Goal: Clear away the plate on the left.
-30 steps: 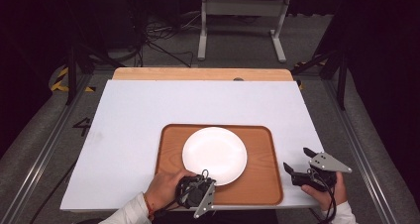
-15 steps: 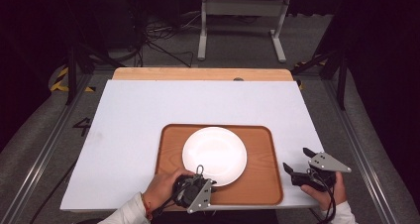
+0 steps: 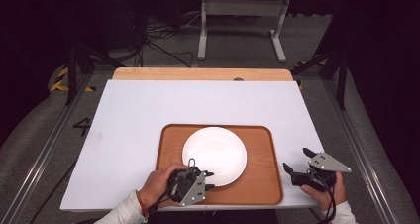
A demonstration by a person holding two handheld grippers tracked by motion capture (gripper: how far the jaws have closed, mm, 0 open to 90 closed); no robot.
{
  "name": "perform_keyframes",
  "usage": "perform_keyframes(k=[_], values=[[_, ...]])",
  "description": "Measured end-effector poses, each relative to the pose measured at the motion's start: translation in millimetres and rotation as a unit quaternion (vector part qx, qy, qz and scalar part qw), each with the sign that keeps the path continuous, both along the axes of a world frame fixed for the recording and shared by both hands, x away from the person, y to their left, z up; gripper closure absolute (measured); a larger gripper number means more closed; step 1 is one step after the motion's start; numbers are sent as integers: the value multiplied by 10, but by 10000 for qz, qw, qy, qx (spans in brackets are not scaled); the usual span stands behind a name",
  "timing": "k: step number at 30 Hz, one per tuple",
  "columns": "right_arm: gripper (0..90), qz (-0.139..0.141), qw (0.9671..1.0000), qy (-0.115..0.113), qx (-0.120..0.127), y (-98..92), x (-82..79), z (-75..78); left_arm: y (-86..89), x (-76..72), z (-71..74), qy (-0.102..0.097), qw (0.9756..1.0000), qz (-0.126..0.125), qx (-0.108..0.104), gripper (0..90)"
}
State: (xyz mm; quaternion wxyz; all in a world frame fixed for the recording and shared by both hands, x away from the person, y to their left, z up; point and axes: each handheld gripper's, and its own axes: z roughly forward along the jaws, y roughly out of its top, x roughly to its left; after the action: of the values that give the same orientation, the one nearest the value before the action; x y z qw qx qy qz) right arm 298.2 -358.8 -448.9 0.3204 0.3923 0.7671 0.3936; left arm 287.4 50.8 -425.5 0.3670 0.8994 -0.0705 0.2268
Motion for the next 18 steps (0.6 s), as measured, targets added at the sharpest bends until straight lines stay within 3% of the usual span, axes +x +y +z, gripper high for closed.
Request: perform_keyframes(k=[8, 18], values=[[126, -3, 10000, 8, 4, 2, 3, -4, 88, 67, 69, 51, 9996, 139, -250, 572], [126, -12, 10000, 5, 10, -1, 2, -1, 183, 183, 89, 36, 9976, 580, -385, 391]])
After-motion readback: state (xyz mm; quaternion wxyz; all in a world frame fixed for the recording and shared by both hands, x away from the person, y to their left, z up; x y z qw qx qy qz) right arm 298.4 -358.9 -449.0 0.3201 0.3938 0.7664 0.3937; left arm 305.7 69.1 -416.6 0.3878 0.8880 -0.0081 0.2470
